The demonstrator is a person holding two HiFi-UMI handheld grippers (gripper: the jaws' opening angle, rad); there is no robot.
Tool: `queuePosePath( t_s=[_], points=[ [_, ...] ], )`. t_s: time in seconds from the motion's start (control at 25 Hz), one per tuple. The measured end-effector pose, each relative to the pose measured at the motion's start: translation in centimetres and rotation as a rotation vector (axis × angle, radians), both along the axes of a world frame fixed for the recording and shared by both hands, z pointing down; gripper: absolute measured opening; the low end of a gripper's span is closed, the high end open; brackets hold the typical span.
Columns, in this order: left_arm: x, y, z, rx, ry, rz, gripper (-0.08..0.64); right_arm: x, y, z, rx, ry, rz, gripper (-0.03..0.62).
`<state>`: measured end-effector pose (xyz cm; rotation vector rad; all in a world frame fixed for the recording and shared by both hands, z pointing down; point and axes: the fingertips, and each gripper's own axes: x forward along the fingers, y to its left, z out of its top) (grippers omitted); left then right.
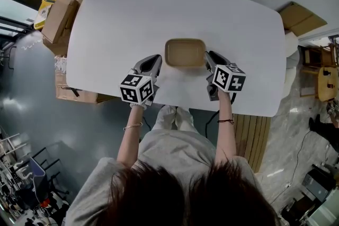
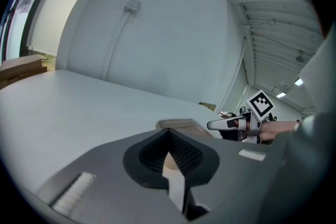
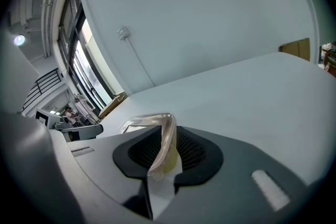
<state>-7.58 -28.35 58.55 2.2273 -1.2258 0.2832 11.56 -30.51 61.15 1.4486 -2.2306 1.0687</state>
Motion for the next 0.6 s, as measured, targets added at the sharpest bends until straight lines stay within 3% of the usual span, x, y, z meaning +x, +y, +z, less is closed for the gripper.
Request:
queuePosePath(
  t_s=[0.6],
  points=[
    [-0.06, -0.15, 0.25, -0.007, -0.001, 0.0, -0.009, -0.34, -0.07, 0.98, -0.048, -0.014, 0.028, 0.064]
  ],
)
